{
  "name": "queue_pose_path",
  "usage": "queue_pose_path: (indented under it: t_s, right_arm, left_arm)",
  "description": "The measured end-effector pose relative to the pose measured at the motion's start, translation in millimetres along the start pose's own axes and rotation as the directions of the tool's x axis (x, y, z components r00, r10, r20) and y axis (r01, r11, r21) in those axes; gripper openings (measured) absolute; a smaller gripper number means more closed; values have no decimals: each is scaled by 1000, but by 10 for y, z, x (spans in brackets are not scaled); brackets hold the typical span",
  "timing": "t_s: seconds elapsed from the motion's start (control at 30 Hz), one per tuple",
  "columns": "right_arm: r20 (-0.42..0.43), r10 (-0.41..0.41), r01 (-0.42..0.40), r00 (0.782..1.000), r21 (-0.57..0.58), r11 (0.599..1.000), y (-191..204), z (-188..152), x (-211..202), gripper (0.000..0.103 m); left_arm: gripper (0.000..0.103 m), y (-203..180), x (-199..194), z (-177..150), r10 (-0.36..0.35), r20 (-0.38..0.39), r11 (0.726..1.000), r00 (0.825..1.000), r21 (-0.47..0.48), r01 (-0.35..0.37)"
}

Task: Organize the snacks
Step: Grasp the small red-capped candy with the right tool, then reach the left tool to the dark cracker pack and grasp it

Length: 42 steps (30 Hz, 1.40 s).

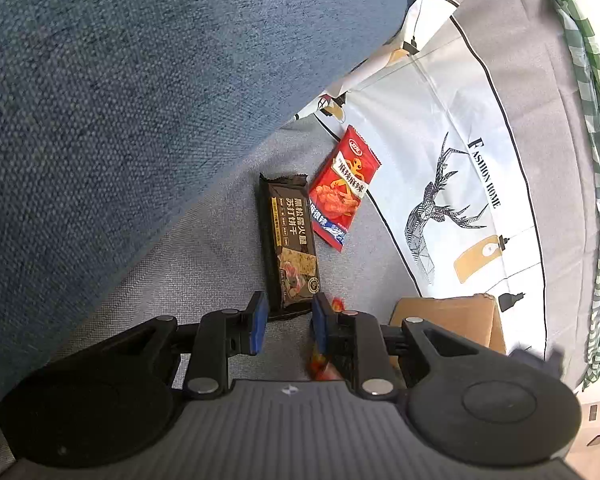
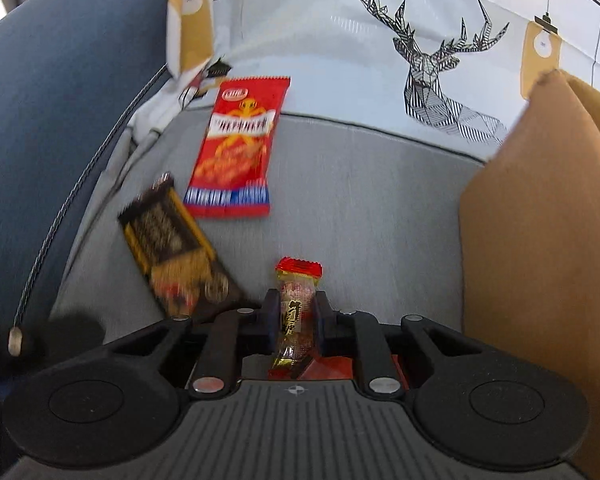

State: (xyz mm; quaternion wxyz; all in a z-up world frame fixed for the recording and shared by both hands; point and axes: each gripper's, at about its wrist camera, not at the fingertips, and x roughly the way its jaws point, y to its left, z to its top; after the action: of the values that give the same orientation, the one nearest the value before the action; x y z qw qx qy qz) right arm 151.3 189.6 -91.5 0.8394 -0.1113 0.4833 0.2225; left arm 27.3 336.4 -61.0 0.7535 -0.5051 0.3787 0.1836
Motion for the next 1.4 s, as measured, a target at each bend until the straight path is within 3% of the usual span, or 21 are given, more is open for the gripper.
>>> queue_pose_path:
  t_s: [0.17,0.43,0.7,0.77,0.93,1.03,1.2,1.3,1.4]
  right_arm:
    - [8,17,-17,1000,-5,1000,16,-276,-231,18]
    - [99,72,-66,993,-64,996,122,-835,-790,18]
    - [133,154,-144,979,-79,986,46,-1272,-721,18]
    - [129,151,-143,980,-73,987,49,-1327,-645,19]
    - [142,125,-104,982,-146,984,150,-1316,-664,20]
    - [129,126,-107,983,-149,983,134,-1340,-680,20]
    - [120,130,-111,984,-155,982,108,-1359,-699,22]
    - [113,137,-119,984,-149,982,87,-1335,-698,24]
    - [113,136,-117,984,-167,979,98,-1341,-708,24]
  left_arm:
    - [26,0,4,-9,0,-3,1000,1000,12,0]
    - [34,-11,10,-35,5,-1,998,1000,61,-5]
    - [39,-125,179,-116,71,31,976,997,205,-76]
    - [43,-160,237,-125,84,46,964,995,250,-93]
    - [76,-245,421,-130,97,99,931,990,343,-125]
    - [84,-299,581,-148,134,124,912,983,373,-171]
    - [89,-540,764,-259,179,183,843,967,479,-247]
    - [89,-651,883,-359,227,230,767,946,556,-319]
    - [79,-695,944,-434,259,271,698,927,610,-374]
